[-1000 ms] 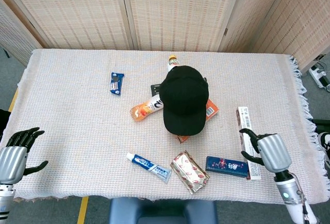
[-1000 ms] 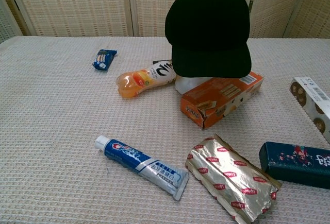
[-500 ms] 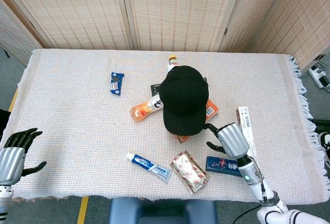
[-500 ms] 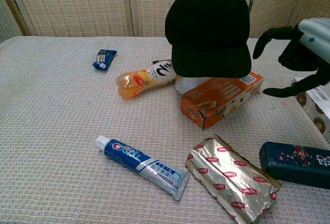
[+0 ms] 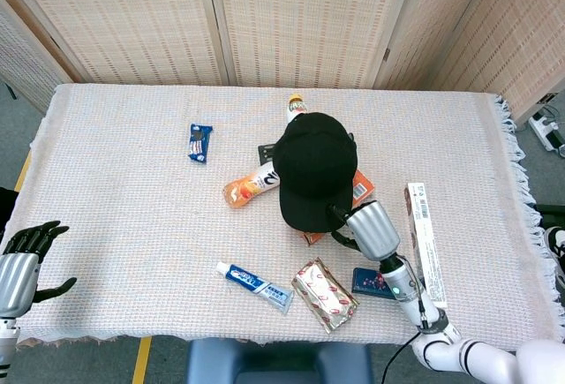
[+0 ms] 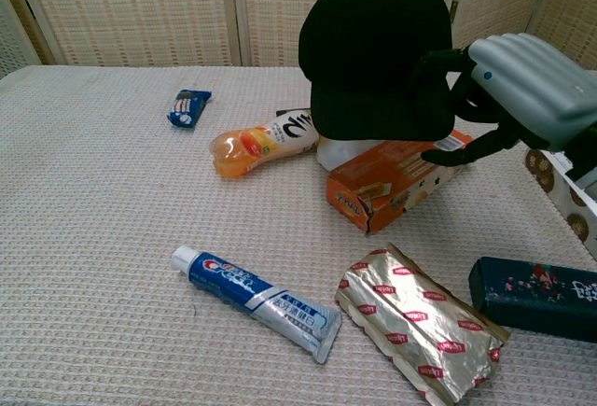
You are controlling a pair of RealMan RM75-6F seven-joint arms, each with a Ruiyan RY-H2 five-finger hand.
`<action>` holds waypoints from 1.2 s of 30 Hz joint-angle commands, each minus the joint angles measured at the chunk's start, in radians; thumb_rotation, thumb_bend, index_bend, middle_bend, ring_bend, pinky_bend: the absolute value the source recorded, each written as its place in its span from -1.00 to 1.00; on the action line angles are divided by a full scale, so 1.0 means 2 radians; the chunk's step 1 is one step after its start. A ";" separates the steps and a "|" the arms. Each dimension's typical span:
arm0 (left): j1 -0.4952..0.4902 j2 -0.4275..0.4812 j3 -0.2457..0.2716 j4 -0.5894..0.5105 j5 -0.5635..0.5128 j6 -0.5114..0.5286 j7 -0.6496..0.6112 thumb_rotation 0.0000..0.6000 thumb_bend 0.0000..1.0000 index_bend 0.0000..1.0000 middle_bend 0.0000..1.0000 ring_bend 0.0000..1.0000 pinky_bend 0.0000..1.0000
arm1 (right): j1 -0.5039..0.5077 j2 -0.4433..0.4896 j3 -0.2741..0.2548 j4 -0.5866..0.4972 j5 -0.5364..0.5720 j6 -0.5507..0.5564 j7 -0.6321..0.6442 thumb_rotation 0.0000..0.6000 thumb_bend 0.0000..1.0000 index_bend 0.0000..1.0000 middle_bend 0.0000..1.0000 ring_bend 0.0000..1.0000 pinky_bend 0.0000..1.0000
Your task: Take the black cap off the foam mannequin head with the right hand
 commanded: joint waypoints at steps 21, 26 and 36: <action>0.001 0.005 0.000 0.000 0.003 0.000 -0.014 1.00 -0.86 -0.51 -0.60 -0.61 -0.62 | 0.040 -0.040 -0.016 0.108 0.004 0.055 0.061 1.00 0.58 0.35 1.00 1.00 1.00; 0.000 0.006 0.000 -0.001 0.005 0.001 -0.013 1.00 -0.85 -0.51 -0.60 -0.61 -0.62 | 0.043 -0.022 -0.014 0.090 0.003 0.070 0.062 1.00 0.96 0.52 1.00 1.00 1.00; -0.001 0.008 -0.001 -0.007 0.008 0.002 -0.008 1.00 -0.86 -0.51 -0.60 -0.61 -0.62 | 0.063 -0.003 0.026 0.050 0.034 0.073 0.057 1.00 1.00 0.63 1.00 1.00 1.00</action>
